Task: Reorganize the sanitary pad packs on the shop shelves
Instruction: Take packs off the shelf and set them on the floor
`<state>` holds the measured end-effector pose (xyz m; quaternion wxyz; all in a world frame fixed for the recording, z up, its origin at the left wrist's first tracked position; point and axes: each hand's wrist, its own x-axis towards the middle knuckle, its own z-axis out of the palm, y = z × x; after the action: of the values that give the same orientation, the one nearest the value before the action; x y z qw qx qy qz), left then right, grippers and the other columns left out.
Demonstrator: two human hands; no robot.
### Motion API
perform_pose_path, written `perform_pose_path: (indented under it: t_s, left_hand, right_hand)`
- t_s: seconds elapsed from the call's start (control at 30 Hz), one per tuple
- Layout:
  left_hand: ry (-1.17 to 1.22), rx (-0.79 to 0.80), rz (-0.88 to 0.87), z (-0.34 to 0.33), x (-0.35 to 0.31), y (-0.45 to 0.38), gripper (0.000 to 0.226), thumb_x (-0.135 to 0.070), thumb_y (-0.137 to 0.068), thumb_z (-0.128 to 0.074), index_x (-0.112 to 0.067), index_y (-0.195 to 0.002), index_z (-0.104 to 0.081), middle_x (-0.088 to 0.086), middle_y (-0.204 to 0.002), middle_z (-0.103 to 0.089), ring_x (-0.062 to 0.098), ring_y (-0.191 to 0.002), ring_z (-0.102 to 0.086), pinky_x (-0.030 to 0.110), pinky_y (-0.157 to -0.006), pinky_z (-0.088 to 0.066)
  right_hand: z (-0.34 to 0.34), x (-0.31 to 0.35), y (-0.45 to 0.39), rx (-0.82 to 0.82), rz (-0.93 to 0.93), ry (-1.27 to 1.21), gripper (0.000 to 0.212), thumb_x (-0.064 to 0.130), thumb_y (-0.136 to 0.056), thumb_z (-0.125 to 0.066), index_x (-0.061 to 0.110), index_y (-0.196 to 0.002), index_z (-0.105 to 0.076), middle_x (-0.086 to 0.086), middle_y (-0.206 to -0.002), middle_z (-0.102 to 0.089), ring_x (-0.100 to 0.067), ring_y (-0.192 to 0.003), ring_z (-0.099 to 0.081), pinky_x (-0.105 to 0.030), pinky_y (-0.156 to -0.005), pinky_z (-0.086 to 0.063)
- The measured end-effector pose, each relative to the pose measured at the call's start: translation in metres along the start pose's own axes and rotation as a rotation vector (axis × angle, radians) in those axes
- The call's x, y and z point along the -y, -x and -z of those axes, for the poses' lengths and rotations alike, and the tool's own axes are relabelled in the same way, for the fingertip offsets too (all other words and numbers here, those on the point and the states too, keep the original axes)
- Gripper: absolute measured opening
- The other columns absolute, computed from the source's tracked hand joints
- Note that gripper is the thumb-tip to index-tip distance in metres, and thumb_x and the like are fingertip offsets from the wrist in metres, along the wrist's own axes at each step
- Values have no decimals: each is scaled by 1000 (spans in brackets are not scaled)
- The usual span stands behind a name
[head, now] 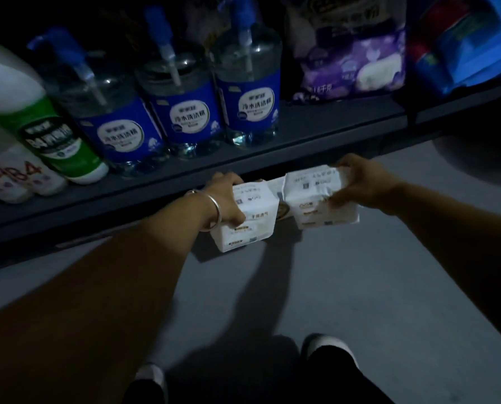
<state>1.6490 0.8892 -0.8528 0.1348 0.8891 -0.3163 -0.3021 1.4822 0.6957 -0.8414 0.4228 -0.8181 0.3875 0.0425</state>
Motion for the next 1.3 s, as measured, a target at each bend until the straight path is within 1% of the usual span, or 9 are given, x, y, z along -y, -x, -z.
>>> perform_pose_path:
  t_s: [0.13,0.37,0.5,0.6,0.67,1.0,1.13,1.23,1.3]
  left_hand:
    - [-80,-28,-37,-38,16,-16,80,-7,-62,-78,-21,-132,-42,4,-130,-35,21,-121,-39,29,-101,-39]
    - [-97,-161,-99,-74,39,-34,65,-3,-65,-75,-18,-120,-43,5,-127,-35,21,-118,-33,23,-93,-29]
    - [-305,-155,-35,-85,46,-35,69,-18,-65,-79,-19,-120,-38,5,-127,-31,24,-120,-30,37,-98,-34]
    - [-319,-126,-8,-83,46,-36,71,-24,-64,-81,-19,-120,-38,5,-128,-31,24,-121,-29,39,-98,-35]
    - [-296,-120,1,-79,46,-38,70,-25,-63,-82,-20,-119,-40,4,-128,-32,23,-121,-30,38,-98,-35]
    - [-200,-92,-77,-45,36,-41,54,-17,-68,-80,-17,-113,-50,3,-125,-40,23,-119,-36,35,-101,-37]
    - [-79,-114,-172,-7,10,-33,47,-9,-72,-77,-11,-113,-54,8,-120,-48,19,-105,-49,27,-90,-43]
    - [10,-106,-238,32,-18,-17,46,-8,-74,-75,-10,-115,-55,7,-115,-53,17,-96,-54,25,-84,-46]
    - [53,-99,-270,61,-37,-5,46,-7,-76,-74,-11,-118,-54,5,-109,-54,17,-93,-55,24,-84,-47]
  right_hand:
    - [-23,-27,-16,65,-29,46,63,-1,-68,-77,21,-120,-50,-10,-127,-52,-30,-116,-50,-46,-97,-47]
    - [-47,-39,-38,105,-25,172,69,-9,-72,-69,19,-130,-44,-13,-131,-47,-32,-120,-46,-38,-93,-45]
    - [-68,-37,-46,112,-14,179,73,-9,-82,-58,25,-142,-34,-17,-141,-39,-34,-124,-44,-34,-90,-46]
    - [-83,-34,-49,88,-81,207,79,-3,-87,-56,25,-149,-16,-19,-138,-41,-36,-122,-47,-39,-88,-49]
    - [-87,-33,-51,68,-125,185,78,-2,-88,-56,20,-149,-13,-20,-134,-45,-36,-120,-50,-41,-86,-50]
    - [-65,-15,-48,78,-146,340,59,12,-87,-64,6,-137,-33,-17,-129,-51,-30,-117,-52,-34,-92,-46]
    - [-29,19,-41,53,36,410,48,18,-85,-68,5,-128,-51,-14,-125,-57,-27,-112,-55,-30,-90,-44]
    - [3,62,-26,77,216,444,34,19,-86,-66,7,-118,-60,-12,-117,-62,-21,-97,-58,-25,-82,-44]
    - [24,95,-13,50,335,478,25,17,-89,-61,4,-110,-63,-13,-116,-61,-25,-101,-58,-27,-84,-41]
